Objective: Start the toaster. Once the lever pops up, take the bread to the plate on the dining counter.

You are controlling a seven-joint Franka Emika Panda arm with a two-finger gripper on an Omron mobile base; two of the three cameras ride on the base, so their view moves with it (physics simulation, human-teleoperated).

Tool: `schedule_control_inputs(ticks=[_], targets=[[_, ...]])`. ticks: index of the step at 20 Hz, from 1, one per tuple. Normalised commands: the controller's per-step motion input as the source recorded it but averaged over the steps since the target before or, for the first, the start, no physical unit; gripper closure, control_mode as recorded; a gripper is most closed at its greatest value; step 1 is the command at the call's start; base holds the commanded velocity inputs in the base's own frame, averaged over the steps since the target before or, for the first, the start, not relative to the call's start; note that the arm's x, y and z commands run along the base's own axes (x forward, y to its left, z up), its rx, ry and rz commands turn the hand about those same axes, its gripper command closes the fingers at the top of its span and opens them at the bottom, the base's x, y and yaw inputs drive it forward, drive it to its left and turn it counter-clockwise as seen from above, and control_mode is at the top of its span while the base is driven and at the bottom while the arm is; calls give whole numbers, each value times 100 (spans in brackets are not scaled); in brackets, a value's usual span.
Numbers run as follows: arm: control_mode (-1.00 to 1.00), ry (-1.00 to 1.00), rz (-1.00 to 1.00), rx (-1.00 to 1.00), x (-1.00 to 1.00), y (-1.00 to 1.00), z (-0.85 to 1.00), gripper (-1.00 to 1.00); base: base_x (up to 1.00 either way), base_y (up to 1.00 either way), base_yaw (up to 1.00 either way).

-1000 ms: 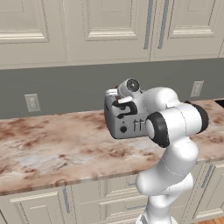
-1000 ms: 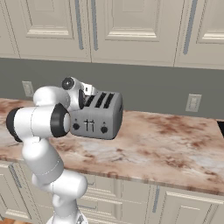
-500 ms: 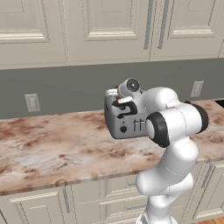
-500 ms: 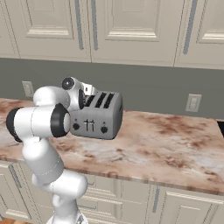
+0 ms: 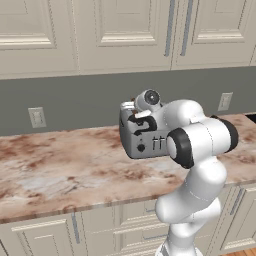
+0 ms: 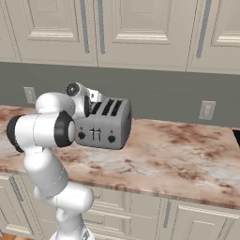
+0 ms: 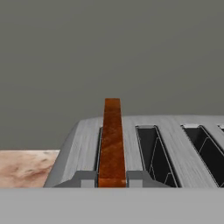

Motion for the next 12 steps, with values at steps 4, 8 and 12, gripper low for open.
schedule_control_inputs(ticks=[4, 8, 12], targets=[[-100, 0, 0, 0, 0, 0, 0, 100, 0, 0, 0], [-100, -1, 0, 0, 0, 0, 0, 100, 0, 0, 0], [-100, -3, 0, 0, 0, 0, 20, 100, 0, 0, 0]])
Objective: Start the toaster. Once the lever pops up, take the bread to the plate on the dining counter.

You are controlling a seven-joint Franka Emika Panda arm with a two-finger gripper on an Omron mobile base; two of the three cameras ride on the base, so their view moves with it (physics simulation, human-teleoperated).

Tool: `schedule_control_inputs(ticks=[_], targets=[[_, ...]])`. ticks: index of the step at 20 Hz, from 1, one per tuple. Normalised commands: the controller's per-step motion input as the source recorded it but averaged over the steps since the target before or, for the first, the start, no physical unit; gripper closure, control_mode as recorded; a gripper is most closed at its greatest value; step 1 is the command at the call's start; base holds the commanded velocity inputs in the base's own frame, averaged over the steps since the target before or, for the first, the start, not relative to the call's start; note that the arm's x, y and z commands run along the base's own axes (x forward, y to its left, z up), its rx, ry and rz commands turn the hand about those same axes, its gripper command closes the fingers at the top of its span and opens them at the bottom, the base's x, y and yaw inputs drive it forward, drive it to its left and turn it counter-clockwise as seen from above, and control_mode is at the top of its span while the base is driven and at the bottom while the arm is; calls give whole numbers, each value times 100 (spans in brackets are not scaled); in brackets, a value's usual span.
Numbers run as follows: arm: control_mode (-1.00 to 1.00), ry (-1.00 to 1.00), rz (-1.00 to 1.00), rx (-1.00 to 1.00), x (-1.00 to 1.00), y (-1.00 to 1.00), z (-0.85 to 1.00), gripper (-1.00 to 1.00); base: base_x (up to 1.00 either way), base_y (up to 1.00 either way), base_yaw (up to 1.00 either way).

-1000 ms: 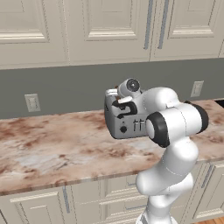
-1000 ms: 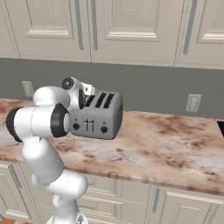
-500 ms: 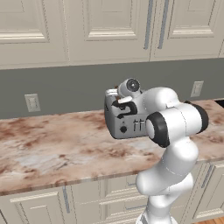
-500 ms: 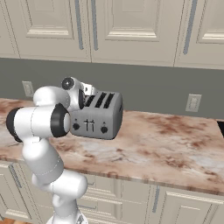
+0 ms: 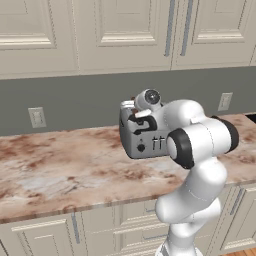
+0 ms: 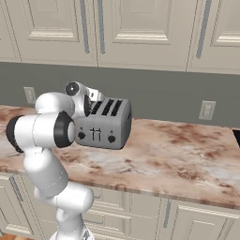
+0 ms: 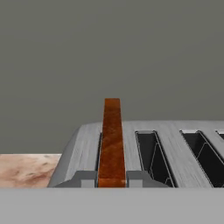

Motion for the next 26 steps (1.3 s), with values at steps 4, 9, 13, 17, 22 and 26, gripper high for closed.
schedule_control_inputs(ticks=[4, 9, 13, 17, 22, 26], targets=[[-100, -9, 0, 0, 0, 0, 27, 100, 0, 0, 0], [-100, -6, 0, 0, -4, 0, 33, 100, 0, 0, 0], [-100, -9, 0, -2, -25, 0, 40, 100, 0, 0, 0], [-100, -2, 0, -1, -59, 0, 42, 100, 0, 0, 0], [-100, 0, 0, -1, -88, -6, 43, 100, 0, 0, 0], [-100, 1, 0, 0, -86, -30, 47, 100, 0, 0, 0]])
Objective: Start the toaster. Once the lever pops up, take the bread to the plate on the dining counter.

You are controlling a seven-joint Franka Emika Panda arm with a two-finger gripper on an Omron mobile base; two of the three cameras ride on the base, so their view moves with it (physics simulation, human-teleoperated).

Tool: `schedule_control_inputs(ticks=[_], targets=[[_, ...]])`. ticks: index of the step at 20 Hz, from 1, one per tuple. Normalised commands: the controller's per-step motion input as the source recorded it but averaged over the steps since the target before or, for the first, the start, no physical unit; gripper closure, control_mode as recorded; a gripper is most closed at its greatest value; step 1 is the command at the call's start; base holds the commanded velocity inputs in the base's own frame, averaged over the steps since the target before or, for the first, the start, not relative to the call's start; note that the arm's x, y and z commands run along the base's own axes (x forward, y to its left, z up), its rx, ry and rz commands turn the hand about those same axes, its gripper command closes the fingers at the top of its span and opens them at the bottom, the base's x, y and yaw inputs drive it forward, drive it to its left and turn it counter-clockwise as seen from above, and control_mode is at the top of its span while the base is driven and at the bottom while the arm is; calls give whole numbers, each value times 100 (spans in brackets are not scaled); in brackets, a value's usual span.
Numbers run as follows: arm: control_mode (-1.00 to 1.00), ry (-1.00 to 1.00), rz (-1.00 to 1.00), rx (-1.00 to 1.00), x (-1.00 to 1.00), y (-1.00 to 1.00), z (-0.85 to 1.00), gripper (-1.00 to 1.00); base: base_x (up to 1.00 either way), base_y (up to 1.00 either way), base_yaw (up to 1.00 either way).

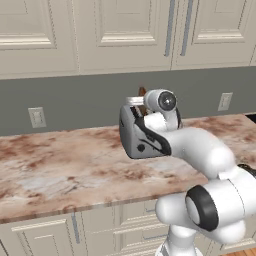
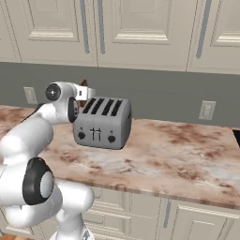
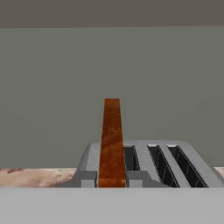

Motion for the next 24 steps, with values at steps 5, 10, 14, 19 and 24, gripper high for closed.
schedule_control_inputs(ticks=[5, 10, 14, 19, 24], targets=[[-100, 0, 3, 0, -94, -60, 16, 100, 0, 0, 0], [-100, 0, 2, 0, -100, -58, 1, 100, 0, 0, 0], [-100, 2, 0, 0, -98, -55, 2, 100, 0, 0, 0], [-100, 11, -3, 0, -80, -30, 15, 100, 0, 0, 0], [-100, 20, -4, 0, -41, -1, 2, 100, 0, 0, 0]])
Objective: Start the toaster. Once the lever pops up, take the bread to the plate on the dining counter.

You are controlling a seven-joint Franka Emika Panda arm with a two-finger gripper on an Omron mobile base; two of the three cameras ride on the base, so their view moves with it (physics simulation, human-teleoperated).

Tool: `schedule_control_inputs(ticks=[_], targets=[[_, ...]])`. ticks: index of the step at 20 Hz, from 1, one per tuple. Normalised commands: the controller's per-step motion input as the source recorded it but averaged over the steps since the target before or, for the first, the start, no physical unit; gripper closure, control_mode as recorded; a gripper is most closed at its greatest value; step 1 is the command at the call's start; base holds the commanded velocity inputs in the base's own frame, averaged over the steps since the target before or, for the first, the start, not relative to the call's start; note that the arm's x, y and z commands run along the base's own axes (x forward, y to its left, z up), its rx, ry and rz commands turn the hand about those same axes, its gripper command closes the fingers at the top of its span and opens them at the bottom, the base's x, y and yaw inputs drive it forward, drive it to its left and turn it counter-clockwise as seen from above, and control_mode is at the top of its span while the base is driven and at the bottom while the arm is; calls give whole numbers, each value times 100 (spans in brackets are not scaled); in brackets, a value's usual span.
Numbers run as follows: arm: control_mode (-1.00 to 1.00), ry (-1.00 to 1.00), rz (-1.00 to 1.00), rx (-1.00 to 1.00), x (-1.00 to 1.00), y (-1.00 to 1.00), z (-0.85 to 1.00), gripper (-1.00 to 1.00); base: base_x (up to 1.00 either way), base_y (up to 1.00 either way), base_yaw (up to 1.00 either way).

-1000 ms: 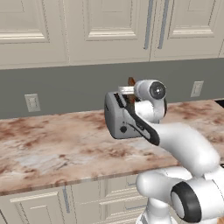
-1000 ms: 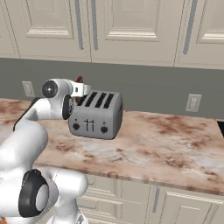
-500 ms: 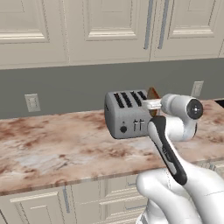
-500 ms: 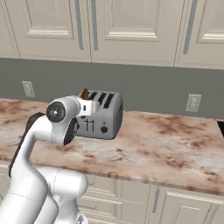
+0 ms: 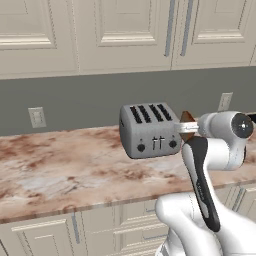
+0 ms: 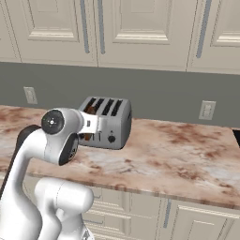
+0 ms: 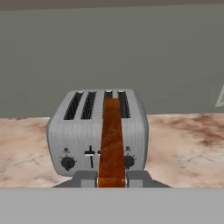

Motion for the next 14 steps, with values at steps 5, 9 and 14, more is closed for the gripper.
schedule_control_inputs(ticks=[5, 9, 14], targets=[[-100, 13, -1, 0, -16, 0, 0, 100, 0, 0, 0], [-100, 1, 0, -1, -15, 10, -1, 100, 0, 0, 0], [-100, 0, 0, -4, -15, 23, -7, 100, 0, 0, 0]])
